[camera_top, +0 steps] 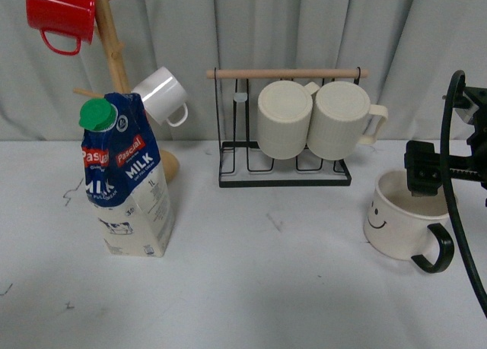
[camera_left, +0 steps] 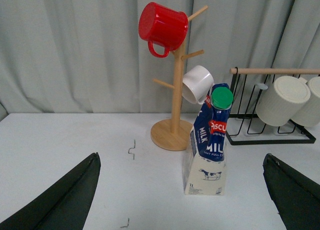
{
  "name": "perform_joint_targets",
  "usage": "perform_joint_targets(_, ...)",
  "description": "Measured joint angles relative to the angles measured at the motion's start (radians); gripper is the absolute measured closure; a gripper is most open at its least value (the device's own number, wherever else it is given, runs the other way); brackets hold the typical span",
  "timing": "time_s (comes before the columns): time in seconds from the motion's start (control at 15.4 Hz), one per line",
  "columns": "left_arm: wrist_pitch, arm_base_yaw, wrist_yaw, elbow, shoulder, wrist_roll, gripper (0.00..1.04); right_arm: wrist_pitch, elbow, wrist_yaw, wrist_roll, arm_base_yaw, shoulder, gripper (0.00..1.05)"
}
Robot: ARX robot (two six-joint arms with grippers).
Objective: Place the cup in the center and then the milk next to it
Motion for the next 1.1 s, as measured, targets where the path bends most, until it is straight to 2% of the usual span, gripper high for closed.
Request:
perform_joint_targets(0.06,0.0,0.0,0.0,0.0,0.0,0.0,0.07,-0.002,0.023,0.002,0.003,0.0,0.024,0.12)
perform_joint_targets(0.19,0.0,0.0,0.0,0.0,0.0,0.0,0.07,-0.026,0.065,-0.003,0.021,0.003,0.076,0.41)
perform_joint_targets(0.39,0.0,0.0,0.0,0.0,0.0,0.0,0.07,-0.048,0.094,-0.005,0.038,0.013,0.106,0.74)
perform_joint_targets(0.45,0.0,0.0,0.0,0.0,0.0,0.0,0.07,-0.047,0.1,-0.003,0.042,0.014,0.11,0.89)
perform_joint_targets(0.52,0.0,0.0,0.0,0.0,0.0,0.0,0.07,-0.053,0.1,-0.005,0.047,0.014,0.11,0.98)
perform_joint_targets(0.58,0.0,0.0,0.0,0.0,0.0,0.0,0.07,-0.052,0.101,-0.015,0.056,0.014,0.109,1.02)
perform_joint_targets(0.78,0.0,0.0,0.0,0.0,0.0,0.0,0.07,-0.046,0.044,-0.065,0.1,0.027,0.047,1.02)
perform_joint_targets(1.1,0.0,0.0,0.0,0.0,0.0,0.0,0.07,-0.012,-0.008,-0.088,0.275,0.134,-0.074,1.02)
